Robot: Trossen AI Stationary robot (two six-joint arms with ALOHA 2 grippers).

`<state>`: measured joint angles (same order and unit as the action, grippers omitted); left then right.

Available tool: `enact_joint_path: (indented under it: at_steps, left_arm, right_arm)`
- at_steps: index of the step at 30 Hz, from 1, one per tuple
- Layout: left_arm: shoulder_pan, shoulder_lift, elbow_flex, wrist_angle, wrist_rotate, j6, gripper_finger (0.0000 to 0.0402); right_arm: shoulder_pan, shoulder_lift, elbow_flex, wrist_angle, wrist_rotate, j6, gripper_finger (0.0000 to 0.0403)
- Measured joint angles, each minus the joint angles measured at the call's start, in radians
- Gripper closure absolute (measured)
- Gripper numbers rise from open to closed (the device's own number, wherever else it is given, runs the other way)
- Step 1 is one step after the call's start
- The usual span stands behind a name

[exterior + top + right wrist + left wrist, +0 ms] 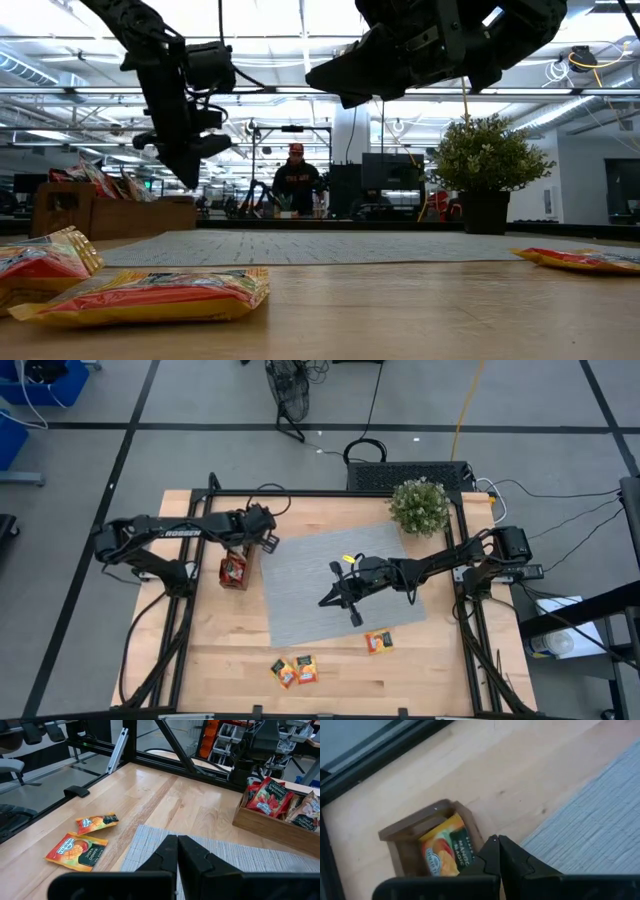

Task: Pick & Place Tea
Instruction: Put the yellow tea bag into the right section of the wooden organizer

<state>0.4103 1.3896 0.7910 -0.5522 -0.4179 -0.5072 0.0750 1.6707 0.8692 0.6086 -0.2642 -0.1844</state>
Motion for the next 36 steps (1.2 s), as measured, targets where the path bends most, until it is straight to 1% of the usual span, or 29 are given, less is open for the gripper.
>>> enact_joint_path:
  at_steps: [10, 14, 22, 26, 33, 36]
  left_arm:
    - [0.010, 0.078, 0.000, 0.007, -0.010, 0.004, 0.0399]
    - [0.017, 0.076, -0.001, 0.004, -0.028, 0.005, 0.0400]
    - [0.033, 0.077, -0.001, -0.032, -0.029, -0.006, 0.0400]
    - [0.034, 0.077, -0.001, -0.041, -0.052, -0.010, 0.0400]
    - [0.035, 0.077, -0.001, -0.126, -0.113, -0.039, 0.0400]
    - [0.035, 0.077, -0.001, -0.162, -0.117, -0.048, 0.0400]
  right_arm:
    - [0.000, 0.000, 0.000, 0.000, 0.000, 0.006, 0.0403]
    - [0.000, 0.000, 0.000, 0.000, 0.000, 0.008, 0.0403]
    - [0.009, 0.000, 0.000, 0.000, 0.000, 0.005, 0.0403]
    - [0.008, 0.000, 0.000, 0.000, 0.000, 0.005, 0.0403]
    - [0.008, 0.000, 0.000, 0.000, 0.000, 0.005, 0.0403]
    - [0.008, 0.000, 0.000, 0.000, 0.000, 0.005, 0.0403]
